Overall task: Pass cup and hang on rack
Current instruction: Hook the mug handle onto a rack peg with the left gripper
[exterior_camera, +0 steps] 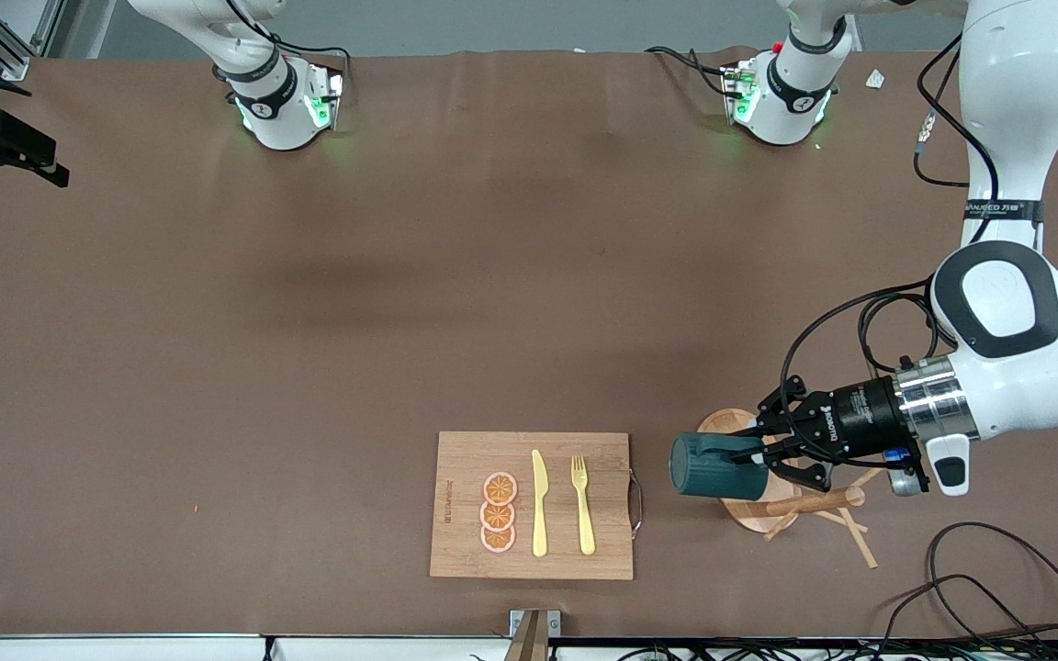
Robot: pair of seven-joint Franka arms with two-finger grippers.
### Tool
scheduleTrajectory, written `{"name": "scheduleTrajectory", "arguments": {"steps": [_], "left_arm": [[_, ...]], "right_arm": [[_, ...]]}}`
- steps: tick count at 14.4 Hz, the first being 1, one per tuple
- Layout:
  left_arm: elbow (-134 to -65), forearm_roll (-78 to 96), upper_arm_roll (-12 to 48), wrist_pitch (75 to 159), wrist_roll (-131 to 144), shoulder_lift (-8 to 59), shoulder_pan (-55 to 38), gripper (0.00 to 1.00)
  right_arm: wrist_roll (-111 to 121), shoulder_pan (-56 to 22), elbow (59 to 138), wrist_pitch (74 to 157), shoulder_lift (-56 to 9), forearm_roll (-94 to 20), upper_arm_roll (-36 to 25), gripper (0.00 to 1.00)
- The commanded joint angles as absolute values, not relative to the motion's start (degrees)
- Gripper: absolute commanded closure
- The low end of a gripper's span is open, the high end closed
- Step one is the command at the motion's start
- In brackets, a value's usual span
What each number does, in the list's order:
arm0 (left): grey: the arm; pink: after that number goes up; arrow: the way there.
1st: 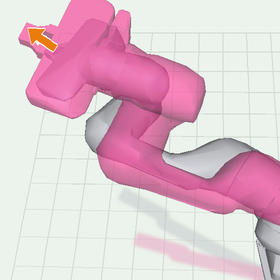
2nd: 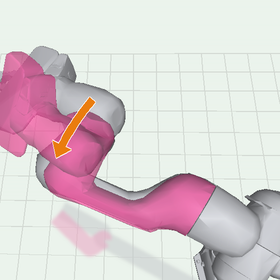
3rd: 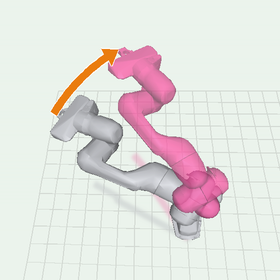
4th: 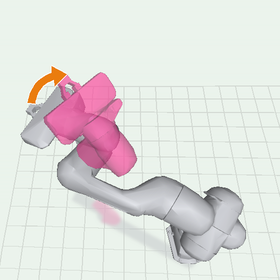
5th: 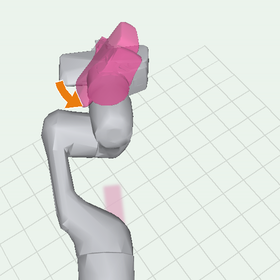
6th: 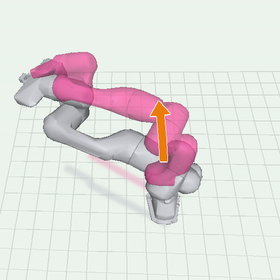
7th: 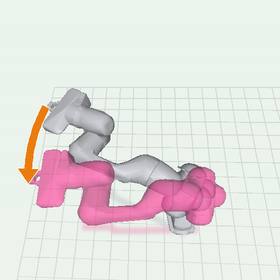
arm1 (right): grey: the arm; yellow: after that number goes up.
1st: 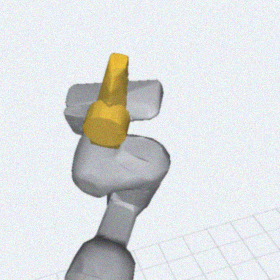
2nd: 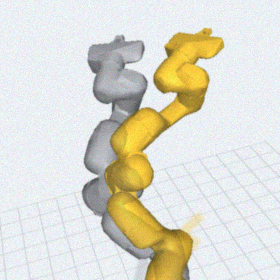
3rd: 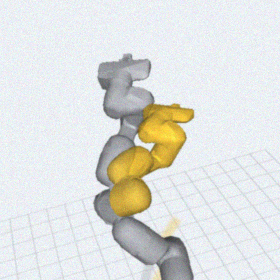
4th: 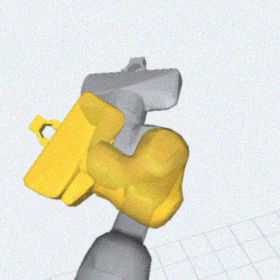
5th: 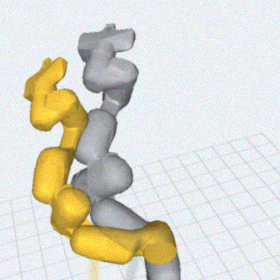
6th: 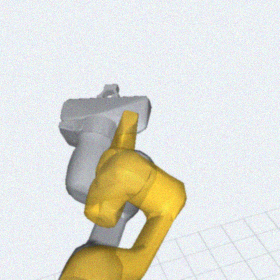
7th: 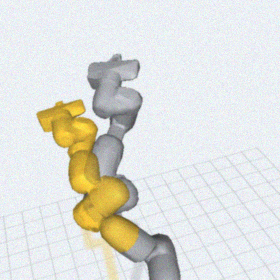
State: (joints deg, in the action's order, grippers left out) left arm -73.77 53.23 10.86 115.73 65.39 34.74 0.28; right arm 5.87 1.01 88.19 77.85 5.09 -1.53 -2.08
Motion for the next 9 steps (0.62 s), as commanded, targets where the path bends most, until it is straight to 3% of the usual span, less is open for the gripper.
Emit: {"name": "scheduleTrajectory", "arguments": {"steps": [1,9], "left_arm": [[-72.42,55.11,11.43,115.40,62.85,36.38,1.49,1.00],[-72.42,56.69,11.51,114.61,59.51,37.62,3.86,1.00]], "right_arm": [[6.50,1.32,87.63,77.26,4.83,-1.14,-1.76,0.00],[6.50,1.32,87.63,77.26,4.92,-1.14,-1.67,0.00]]}}
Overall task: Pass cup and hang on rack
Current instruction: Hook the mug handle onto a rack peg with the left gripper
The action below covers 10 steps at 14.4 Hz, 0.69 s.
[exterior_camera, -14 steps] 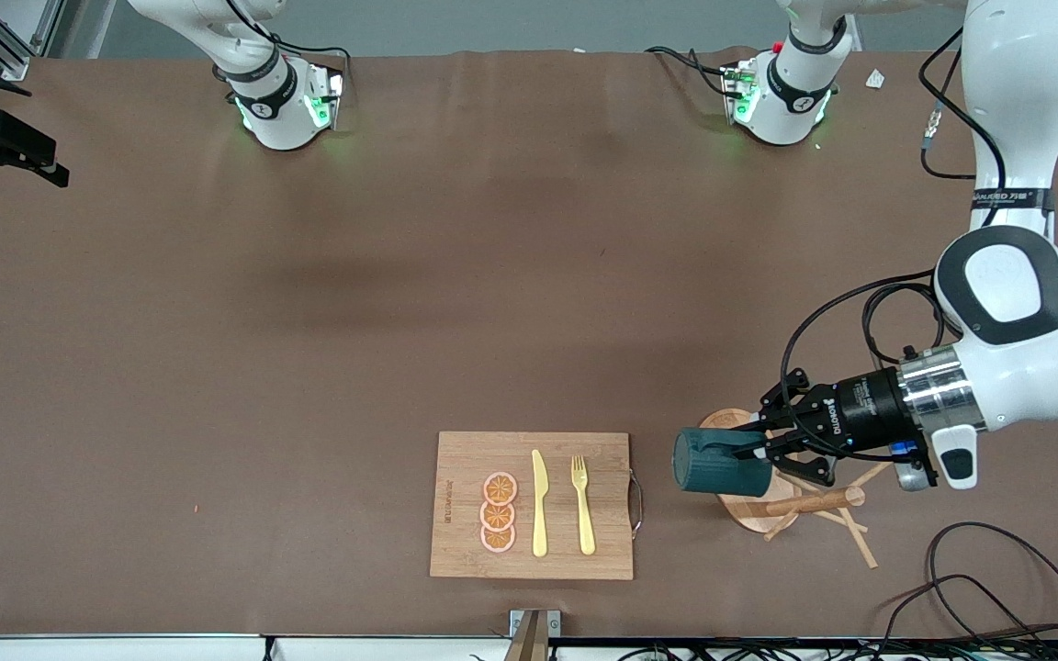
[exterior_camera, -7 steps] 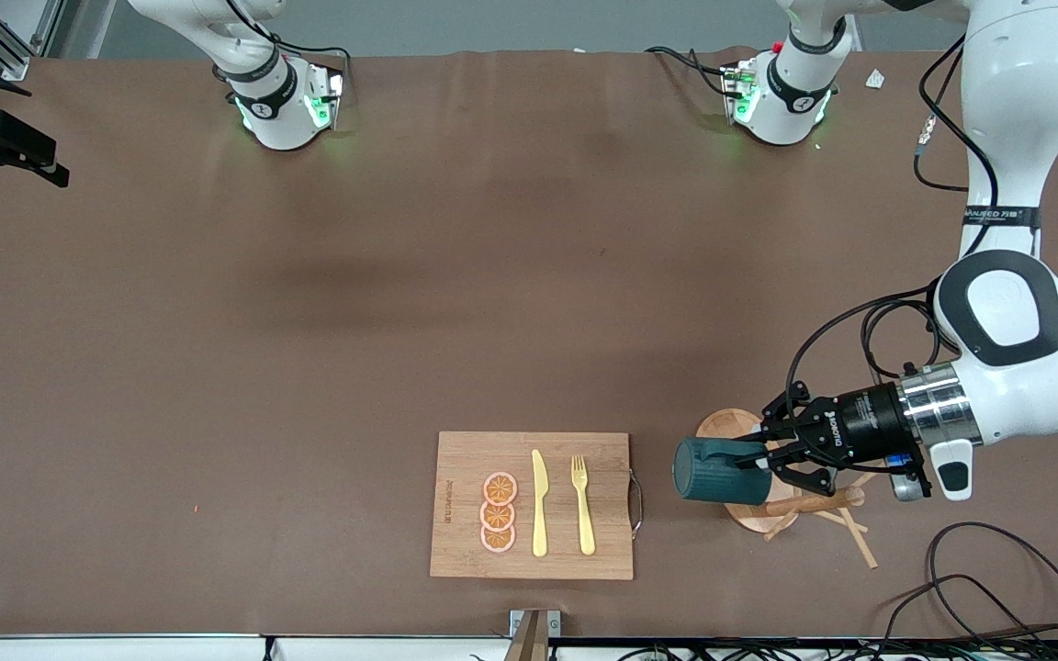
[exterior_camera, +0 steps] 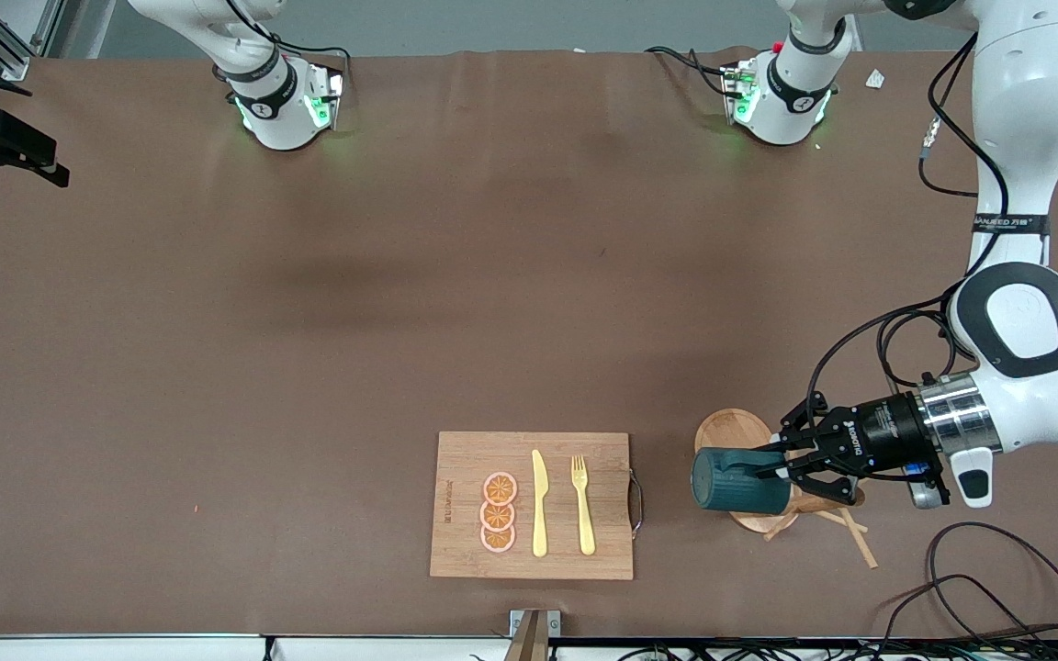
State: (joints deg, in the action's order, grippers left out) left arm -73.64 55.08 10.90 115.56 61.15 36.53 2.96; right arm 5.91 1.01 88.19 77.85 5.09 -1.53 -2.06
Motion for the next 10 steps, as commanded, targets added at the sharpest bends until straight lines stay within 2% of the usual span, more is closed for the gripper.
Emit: {"name": "scheduleTrajectory", "arguments": {"steps": [1,10], "left_arm": [[-72.42,56.69,11.51,114.26,59.41,37.70,4.04,1.00],[-72.42,56.69,11.51,110.30,57.13,38.49,5.45,1.00]], "right_arm": [[6.59,1.32,87.63,77.26,4.83,-1.14,-1.67,0.00],[6.50,1.23,87.71,77.26,4.83,-1.14,-1.58,0.00]]}}
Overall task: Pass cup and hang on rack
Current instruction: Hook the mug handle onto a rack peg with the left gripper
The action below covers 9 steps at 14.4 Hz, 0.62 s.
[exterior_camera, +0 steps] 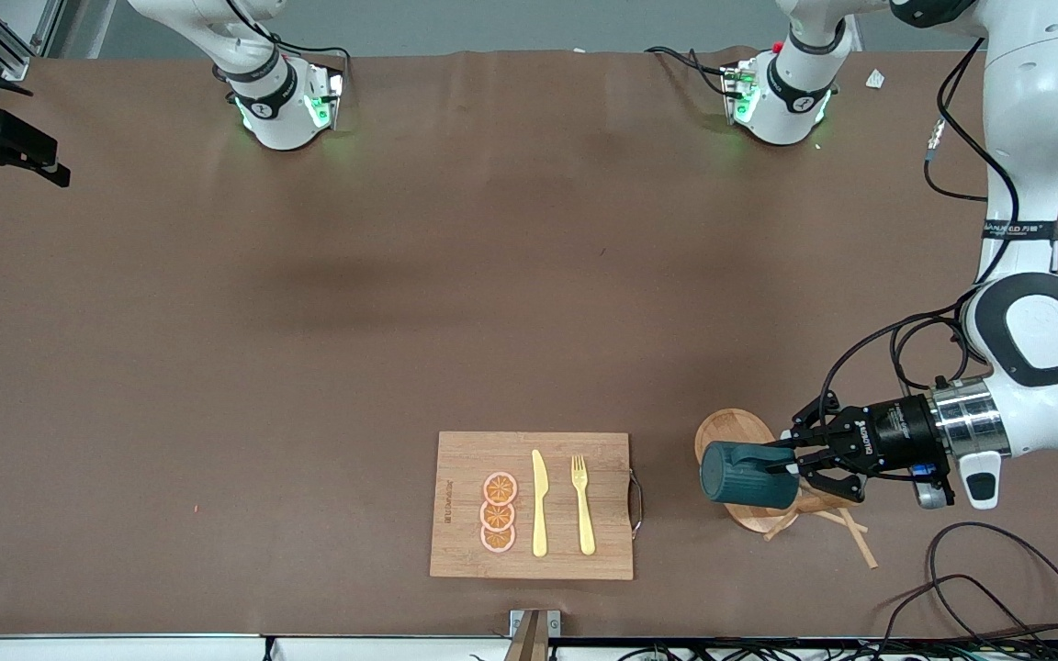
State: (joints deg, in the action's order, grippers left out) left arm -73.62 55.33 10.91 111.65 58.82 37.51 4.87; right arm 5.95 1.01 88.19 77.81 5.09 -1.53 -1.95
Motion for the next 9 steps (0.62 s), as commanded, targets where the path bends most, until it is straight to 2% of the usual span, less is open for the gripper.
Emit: {"name": "scheduleTrajectory", "arguments": {"steps": [1,9], "left_arm": [[-72.42,56.69,11.51,110.30,57.13,38.50,5.45,1.00],[-72.42,56.69,11.60,108.90,55.72,38.50,7.03,1.00]], "right_arm": [[6.50,1.23,87.71,77.26,4.92,-1.14,-1.58,0.00],[6.50,1.23,87.71,77.26,4.92,-1.14,-1.58,0.00]]}}
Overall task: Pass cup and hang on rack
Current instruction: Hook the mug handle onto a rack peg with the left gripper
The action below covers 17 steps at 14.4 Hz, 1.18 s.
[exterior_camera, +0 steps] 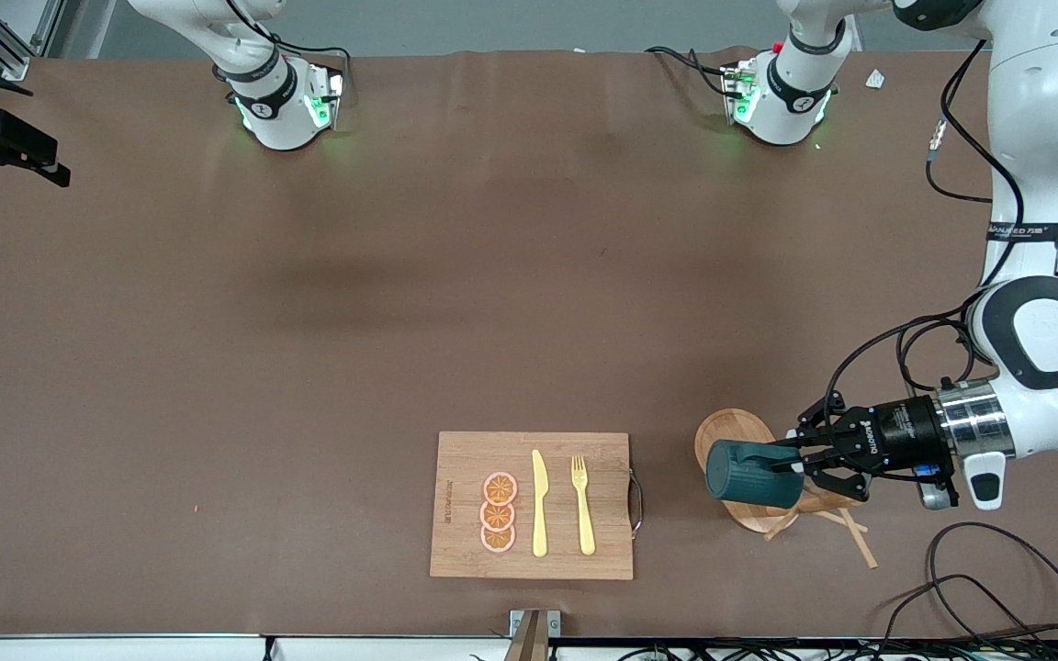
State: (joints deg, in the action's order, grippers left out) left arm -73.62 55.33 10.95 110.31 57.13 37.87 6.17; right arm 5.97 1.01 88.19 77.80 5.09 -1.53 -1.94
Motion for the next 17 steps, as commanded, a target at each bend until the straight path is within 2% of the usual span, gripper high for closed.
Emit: {"name": "scheduleTrajectory", "arguments": {"steps": [1,17], "left_arm": [[-72.33,56.78,11.60,108.90,55.72,38.50,7.12,1.00],[-72.33,56.69,11.34,108.90,52.91,38.85,9.05,1.00]], "right_arm": [[6.50,1.23,87.71,77.26,4.83,-1.14,-1.58,0.00],[6.50,1.14,87.63,77.52,4.83,-1.14,-1.49,0.00]]}}
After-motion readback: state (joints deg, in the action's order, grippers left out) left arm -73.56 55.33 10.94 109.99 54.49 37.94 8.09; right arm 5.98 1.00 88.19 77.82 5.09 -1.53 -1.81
